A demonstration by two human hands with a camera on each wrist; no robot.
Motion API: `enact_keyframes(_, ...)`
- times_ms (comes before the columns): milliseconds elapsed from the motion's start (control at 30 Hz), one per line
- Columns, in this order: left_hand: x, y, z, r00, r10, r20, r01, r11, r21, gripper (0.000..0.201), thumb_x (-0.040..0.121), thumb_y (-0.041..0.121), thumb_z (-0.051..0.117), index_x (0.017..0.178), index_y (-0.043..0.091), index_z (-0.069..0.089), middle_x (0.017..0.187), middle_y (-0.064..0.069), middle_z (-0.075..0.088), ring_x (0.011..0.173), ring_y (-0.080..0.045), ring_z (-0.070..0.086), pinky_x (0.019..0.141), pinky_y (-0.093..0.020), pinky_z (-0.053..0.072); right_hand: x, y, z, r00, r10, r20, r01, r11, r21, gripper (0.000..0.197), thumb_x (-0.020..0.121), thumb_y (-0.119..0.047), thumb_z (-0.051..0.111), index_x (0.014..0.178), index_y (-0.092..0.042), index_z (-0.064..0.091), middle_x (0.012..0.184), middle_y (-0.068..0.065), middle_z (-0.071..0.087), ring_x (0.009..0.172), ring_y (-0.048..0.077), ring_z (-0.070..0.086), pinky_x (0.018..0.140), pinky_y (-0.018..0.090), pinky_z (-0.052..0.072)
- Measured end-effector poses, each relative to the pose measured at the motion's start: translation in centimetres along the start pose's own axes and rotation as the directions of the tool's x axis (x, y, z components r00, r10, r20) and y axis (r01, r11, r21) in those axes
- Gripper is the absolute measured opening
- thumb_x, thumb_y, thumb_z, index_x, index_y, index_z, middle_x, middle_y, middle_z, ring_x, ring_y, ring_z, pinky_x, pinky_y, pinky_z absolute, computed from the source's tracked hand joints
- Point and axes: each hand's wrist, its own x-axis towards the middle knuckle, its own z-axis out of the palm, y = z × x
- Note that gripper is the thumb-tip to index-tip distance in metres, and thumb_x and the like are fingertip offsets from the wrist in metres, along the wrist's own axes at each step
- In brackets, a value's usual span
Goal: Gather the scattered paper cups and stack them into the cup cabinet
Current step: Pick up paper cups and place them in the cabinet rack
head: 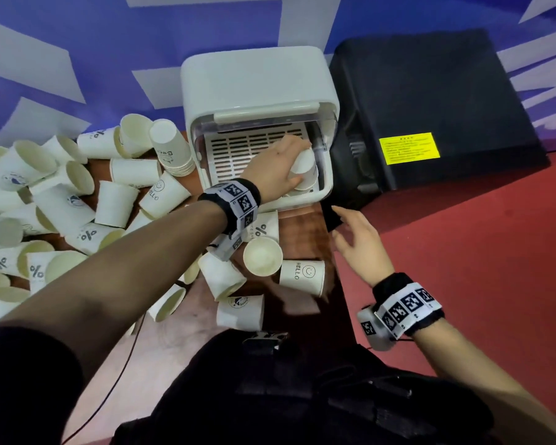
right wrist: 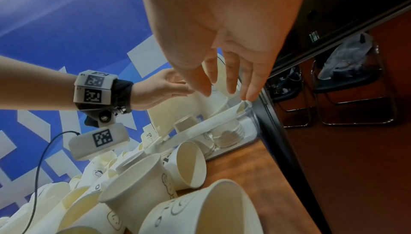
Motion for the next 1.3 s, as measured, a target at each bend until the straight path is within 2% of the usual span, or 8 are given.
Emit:
enact_keyframes(167, 0.8, -1.1, 1.3, 0.997, -0.005, 0.080, -0.003, 0.995, 0.097, 0.057, 0.088, 0.027, 0.064, 0.138, 0.012, 0.044, 0.139, -0.008, 0.047, 0.124, -0.028, 0.046, 0.102, -0.035, 0.034, 0.4, 0.5, 0.5, 1.000, -0.012, 0.011, 0.012, 1.000, -0.009, 0.046, 0.088, -0.003, 0.059, 0.133, -0.011, 0.052, 0.130, 0.007, 0.054, 0.120, 0.019, 0.051, 0.104, 0.024, 0.036)
enact_keyframes(333, 1.0, -1.7, 2.5, 0.996, -0.004, 0.088, -0.013, 0.981, 0.194, 0.059, 0.087, 0.035, 0.063, 0.139, 0.013, 0.044, 0.140, -0.007, 0.048, 0.126, -0.029, 0.042, 0.103, -0.040, 0.035, 1.0, 0.8, 0.6, 0.998, -0.016, 0.065, 0.018, 0.999, -0.032, 0.041, 0.088, -0.003, 0.060, 0.128, -0.009, 0.056, 0.127, 0.008, 0.055, 0.119, 0.021, 0.051, 0.103, 0.021, 0.033)
enact_keyframes(600, 1.2, -1.5, 2.2, 0.986, -0.006, 0.164, -0.034, 0.971, 0.238, 0.067, 0.088, 0.027, 0.060, 0.147, 0.013, 0.032, 0.154, -0.004, 0.030, 0.140, -0.026, 0.025, 0.113, -0.041, 0.025, 1.9, 0.0, 0.8, 0.991, 0.022, 0.133, -0.011, 0.997, -0.079, 0.034, 0.090, -0.006, 0.059, 0.123, -0.006, 0.061, 0.127, 0.008, 0.053, 0.117, 0.021, 0.052, 0.097, 0.014, 0.028)
enact_keyframes(800, -3.3, -0.8, 1.0, 0.998, 0.044, 0.038, -0.048, 0.991, 0.127, 0.062, 0.086, 0.021, 0.065, 0.142, 0.010, 0.039, 0.149, -0.013, 0.033, 0.136, -0.031, 0.031, 0.112, -0.042, 0.028, 1.2, -1.0, 0.9, 0.984, 0.023, 0.176, -0.005, 0.995, -0.103, 0.035, 0.090, -0.008, 0.059, 0.125, -0.005, 0.059, 0.126, 0.008, 0.053, 0.116, 0.020, 0.052, 0.095, 0.010, 0.027)
enact_keyframes(1033, -11.8, -0.8, 0.5, 1.000, -0.007, -0.020, 0.008, 0.999, 0.037, 0.060, 0.087, 0.020, 0.065, 0.140, 0.007, 0.042, 0.141, -0.017, 0.042, 0.129, -0.032, 0.039, 0.110, -0.039, 0.030, -1.3, -1.5, 2.6, 0.894, 0.194, 0.404, -0.117, 0.971, -0.207, 0.044, 0.092, -0.020, 0.058, 0.135, -0.011, 0.051, 0.133, 0.010, 0.050, 0.124, 0.026, 0.049, 0.106, 0.034, 0.037)
enact_keyframes(1133, -15.8, -1.5, 0.3, 0.999, -0.035, -0.013, 0.036, 0.998, 0.050, 0.054, 0.088, 0.034, 0.058, 0.134, 0.006, 0.048, 0.131, -0.017, 0.049, 0.120, -0.032, 0.047, 0.104, -0.043, 0.040, -2.4, -1.8, 3.3, 0.855, 0.236, 0.461, -0.113, 0.954, -0.278, 0.046, 0.092, -0.020, 0.057, 0.137, -0.011, 0.049, 0.136, 0.012, 0.047, 0.126, 0.028, 0.047, 0.106, 0.034, 0.035)
enact_keyframes(1200, -18.2, -1.7, 0.3, 1.000, -0.015, -0.008, 0.016, 0.997, 0.076, 0.053, 0.087, 0.044, 0.049, 0.125, 0.007, 0.053, 0.121, -0.014, 0.055, 0.110, -0.031, 0.052, 0.095, -0.037, 0.044, -3.0, -1.9, 3.7, 0.844, 0.249, 0.475, -0.104, 0.945, -0.311, 0.049, 0.089, -0.020, 0.061, 0.135, -0.011, 0.049, 0.134, 0.013, 0.050, 0.124, 0.029, 0.047, 0.103, 0.034, 0.037)
enact_keyframes(1300, -21.3, -1.4, 0.9, 1.000, 0.027, 0.016, -0.028, 0.995, 0.098, 0.043, 0.087, 0.044, 0.046, 0.112, 0.010, 0.055, 0.106, -0.011, 0.058, 0.096, -0.029, 0.055, 0.083, -0.034, 0.047, -3.7, -2.2, 4.6, 0.822, 0.265, 0.503, -0.104, 0.940, -0.326, 0.047, 0.082, -0.025, 0.069, 0.125, -0.012, 0.055, 0.120, 0.011, 0.059, 0.113, 0.029, 0.054, 0.087, 0.033, 0.041)
